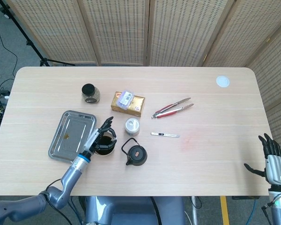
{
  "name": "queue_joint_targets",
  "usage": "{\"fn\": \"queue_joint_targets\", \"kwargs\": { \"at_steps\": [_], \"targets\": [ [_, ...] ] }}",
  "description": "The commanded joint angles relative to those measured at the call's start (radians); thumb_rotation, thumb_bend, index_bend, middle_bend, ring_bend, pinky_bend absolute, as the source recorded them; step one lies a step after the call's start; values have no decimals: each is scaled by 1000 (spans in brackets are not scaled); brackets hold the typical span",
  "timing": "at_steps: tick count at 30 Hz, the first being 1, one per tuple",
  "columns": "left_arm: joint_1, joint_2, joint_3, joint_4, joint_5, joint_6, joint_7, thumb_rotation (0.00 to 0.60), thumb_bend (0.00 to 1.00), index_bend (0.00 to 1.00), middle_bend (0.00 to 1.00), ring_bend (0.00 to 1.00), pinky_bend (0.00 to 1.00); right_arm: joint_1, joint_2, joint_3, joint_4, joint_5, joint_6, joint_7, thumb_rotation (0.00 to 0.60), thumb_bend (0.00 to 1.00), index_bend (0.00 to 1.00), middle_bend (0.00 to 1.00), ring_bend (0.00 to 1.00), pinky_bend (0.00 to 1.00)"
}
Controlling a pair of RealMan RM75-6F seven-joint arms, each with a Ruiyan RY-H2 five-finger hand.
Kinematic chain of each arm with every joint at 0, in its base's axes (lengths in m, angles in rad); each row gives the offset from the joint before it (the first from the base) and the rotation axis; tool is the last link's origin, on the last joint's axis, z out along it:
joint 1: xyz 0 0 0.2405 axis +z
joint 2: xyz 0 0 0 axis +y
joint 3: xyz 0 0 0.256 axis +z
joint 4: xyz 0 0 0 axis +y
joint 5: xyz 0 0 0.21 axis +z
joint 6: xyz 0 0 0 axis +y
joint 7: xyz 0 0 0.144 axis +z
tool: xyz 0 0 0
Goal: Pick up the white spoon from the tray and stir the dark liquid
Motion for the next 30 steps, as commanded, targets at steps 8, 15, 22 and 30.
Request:
{"fn": "queue_joint_targets", "kwargs": {
  "at_steps": [8,15,22,30],
  "targets": [
    [43,33,39,-54,7,26,9,600,466,698,0,0,0,-2,0,-1,-1,-2,5,-1,600,0,21,0,0,0],
    [57,56,45,-33,13,34,-16,600,467,698,0,0,0,-3,0,-2,-2,-2,5,-3,600,0,21,0,0,0],
    [45,50,29,11,6,21,-15,600,467,698,0,0,0,-2,0,-1,-3,-2,3,-3,600,0,21,0,0,0],
    [19,30,17,18,14,6,-7,600,459,698,0,0,0,-2,1,1,-4,1,2,-1,600,0,21,0,0,0]
  ]
}}
